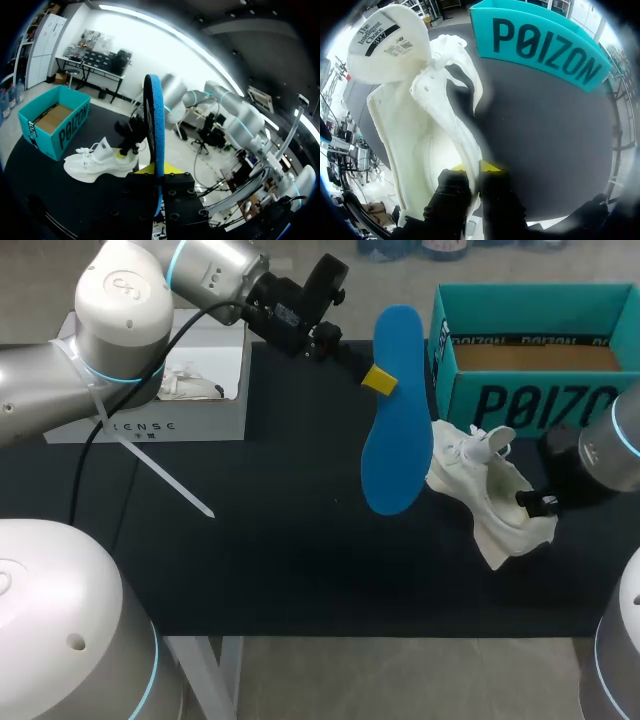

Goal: Take the shoe out of the shoebox, open the shoe tongue, remove and reinsert the insole, then place the shoe into the shoebox

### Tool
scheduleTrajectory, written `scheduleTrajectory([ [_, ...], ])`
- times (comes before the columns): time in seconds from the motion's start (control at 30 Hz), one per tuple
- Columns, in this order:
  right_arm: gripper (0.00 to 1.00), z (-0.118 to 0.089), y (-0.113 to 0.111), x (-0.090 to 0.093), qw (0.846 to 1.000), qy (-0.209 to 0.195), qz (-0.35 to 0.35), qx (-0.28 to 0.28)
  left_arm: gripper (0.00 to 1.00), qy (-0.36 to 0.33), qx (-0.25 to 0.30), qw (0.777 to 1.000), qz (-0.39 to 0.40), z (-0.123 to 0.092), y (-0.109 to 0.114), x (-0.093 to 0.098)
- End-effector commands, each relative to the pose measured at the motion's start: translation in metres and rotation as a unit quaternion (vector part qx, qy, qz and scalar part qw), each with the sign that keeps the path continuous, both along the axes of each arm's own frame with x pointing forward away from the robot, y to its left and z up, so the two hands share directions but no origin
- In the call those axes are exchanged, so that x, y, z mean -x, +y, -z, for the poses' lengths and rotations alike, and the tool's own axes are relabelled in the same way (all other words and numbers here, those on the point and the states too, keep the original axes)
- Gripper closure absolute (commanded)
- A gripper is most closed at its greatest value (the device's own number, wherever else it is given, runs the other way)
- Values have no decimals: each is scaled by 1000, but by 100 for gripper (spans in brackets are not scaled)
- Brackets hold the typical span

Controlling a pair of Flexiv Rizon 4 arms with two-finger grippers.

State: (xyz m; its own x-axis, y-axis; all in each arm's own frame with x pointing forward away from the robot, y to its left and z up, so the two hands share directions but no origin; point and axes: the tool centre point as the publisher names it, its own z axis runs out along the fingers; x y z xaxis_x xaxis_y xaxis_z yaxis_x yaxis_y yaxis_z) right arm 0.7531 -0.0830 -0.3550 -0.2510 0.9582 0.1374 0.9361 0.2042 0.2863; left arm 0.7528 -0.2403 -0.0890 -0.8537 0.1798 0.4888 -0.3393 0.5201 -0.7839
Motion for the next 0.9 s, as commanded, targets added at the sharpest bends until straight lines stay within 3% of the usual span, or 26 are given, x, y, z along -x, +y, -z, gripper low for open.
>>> scheduleTrajectory([
  [0.03,100,-1,-1,3,1000,-2,-1,-3,100,-1,-1,1000,0,0,0,0],
  [0.17,100,-1,-1,3,1000,-2,-1,-3,100,-1,-1,1000,0,0,0,0],
  [0.23,100,-1,1,9,999,15,32,-8,100,-1,-1,1000,0,0,0,0],
  [0.5,100,1,9,19,992,-5,126,6,100,-1,-1,1000,0,0,0,0],
  [0.9,100,20,24,11,985,3,170,-32,100,-1,-1,1000,0,0,0,0],
])
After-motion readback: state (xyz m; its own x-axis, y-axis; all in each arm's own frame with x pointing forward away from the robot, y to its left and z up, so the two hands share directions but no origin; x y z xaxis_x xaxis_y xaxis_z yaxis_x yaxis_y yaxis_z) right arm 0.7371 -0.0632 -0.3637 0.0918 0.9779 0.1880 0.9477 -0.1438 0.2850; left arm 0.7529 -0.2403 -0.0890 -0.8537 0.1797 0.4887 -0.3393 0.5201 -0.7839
